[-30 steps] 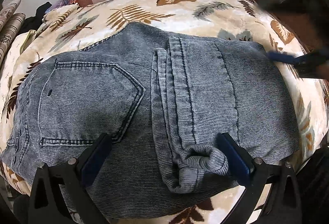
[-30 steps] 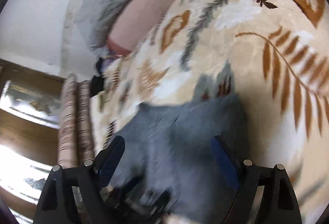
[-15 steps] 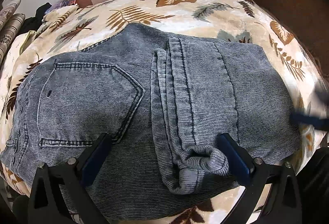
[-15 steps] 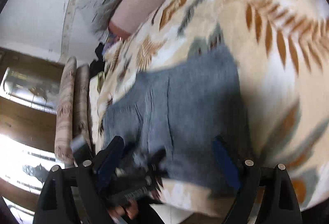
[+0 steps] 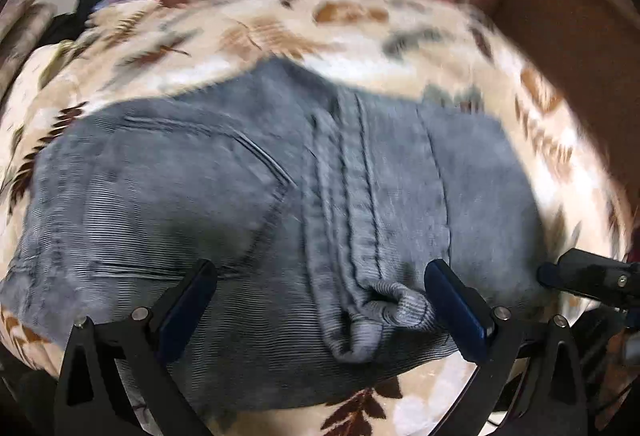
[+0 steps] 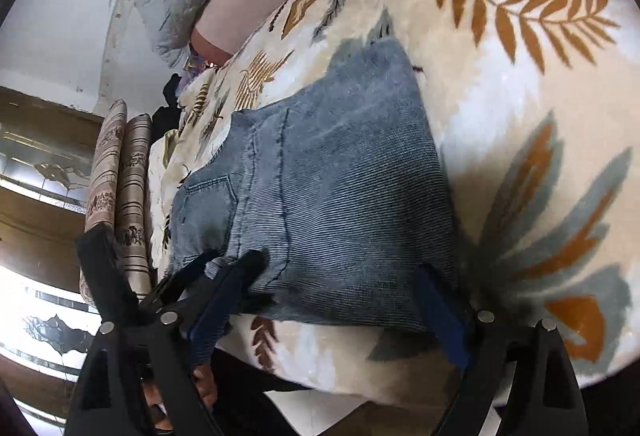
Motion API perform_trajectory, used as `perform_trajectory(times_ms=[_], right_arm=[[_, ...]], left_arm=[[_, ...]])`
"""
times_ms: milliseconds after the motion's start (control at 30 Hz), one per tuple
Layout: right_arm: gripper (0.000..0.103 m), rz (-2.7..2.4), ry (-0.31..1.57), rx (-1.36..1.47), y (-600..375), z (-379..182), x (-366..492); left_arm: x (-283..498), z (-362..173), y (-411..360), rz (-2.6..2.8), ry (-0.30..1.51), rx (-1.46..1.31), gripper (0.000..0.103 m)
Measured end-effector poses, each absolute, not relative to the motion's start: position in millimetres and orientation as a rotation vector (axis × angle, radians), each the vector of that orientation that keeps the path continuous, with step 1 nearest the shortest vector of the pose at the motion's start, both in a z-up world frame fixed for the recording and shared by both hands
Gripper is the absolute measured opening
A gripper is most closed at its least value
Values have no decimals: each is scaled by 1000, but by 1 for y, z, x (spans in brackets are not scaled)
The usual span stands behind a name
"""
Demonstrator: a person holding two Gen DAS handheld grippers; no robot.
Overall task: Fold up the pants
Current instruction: 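Grasp the folded leg edge with the right gripper and press it flat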
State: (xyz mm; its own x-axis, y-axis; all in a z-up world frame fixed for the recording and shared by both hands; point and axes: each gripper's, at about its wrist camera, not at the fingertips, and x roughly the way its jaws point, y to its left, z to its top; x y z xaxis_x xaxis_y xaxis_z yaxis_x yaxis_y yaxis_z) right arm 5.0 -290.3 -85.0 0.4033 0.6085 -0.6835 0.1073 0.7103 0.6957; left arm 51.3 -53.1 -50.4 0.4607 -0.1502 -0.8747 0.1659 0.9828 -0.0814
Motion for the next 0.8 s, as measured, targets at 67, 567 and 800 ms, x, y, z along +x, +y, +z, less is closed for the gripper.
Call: perform_trajectory(times_ms=[67,567,800], right_arm=[[90,340,1106,701,-293,-72,5],[82,179,1169,691,-332,-87,129],[31,204,1234,609,-321,-91,145]], left_arm=[[49,-39,-43,-184,1029,-5,103],[44,-78,-80,-294,1071,156,103],[40,-77,-81,-310,1035,166,103]])
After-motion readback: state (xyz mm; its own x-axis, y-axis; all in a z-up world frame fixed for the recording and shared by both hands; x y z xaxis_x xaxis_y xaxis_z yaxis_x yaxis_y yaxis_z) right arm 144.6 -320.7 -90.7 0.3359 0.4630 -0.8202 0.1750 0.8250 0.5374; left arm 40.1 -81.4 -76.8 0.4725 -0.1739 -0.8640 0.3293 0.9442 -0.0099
